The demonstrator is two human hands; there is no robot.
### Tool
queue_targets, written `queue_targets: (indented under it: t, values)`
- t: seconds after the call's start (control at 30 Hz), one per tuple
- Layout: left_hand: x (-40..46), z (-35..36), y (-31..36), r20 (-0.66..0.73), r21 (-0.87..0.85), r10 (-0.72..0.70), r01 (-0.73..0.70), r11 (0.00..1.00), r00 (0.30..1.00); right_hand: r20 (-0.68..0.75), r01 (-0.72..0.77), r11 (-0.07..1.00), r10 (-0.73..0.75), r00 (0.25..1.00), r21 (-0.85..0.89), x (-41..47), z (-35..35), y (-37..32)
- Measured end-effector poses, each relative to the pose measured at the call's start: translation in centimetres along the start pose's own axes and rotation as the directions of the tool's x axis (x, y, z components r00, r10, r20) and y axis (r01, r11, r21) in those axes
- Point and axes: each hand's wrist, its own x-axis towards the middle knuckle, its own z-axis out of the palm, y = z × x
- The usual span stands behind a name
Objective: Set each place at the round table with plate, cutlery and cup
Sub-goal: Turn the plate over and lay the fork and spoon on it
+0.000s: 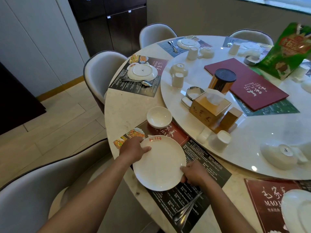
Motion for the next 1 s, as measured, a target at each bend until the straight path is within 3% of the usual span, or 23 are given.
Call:
queue_targets:
  t: [0.27,0.33,0.43,0.57,0.7,0.8,1.0]
  values:
    - [-1.1,0.7,0.4,-0.051,-0.030,-0.008,0.006,1.000,0.999,-0.003,-0.019,0.993,0.019,1.000,-0.116,0.4,0.1,0.6]
    - [-2.4,0.6,-0.1,-0.073,-0.060,-0.067,0.063,0.996,0.995,-0.100,-0.026,0.973,0.003,0.995,-0.229,0.7,-0.1,0.4]
    - [-5.3,0.9,-1.6,0.010,-0.105,-0.210,0.210,0.972,0.978,-0.302,0.032,0.957,-0.123,0.945,-0.288,0.6,0.0,-0.3]
    - [-8.1,2.3,-3.2,0.142,-0.257,-0.260,0.289,0.922,0.955,-0.273,0.196,0.929,-0.287,0.918,-0.314,0.4,1.2,-0.8]
    - [-7.7,2.0,-3.6,0.004,-0.302,-0.225,0.216,0.929,0.974,-0.315,0.165,0.917,-0.287,0.905,-0.363,-0.3,2.3,-0.4]
    - [-7.0,0.8,-3.9,-0.061,-0.347,-0.246,0.210,0.914,0.967,-0.306,0.138,0.933,-0.245,0.920,-0.332,-1.1,3.0,0.0]
    - [-6.9,0.4,-5.1,0.017,-0.441,-0.226,0.210,0.872,0.974,-0.278,0.175,0.977,-0.202,0.939,-0.117,-1.9,4.8,0.9]
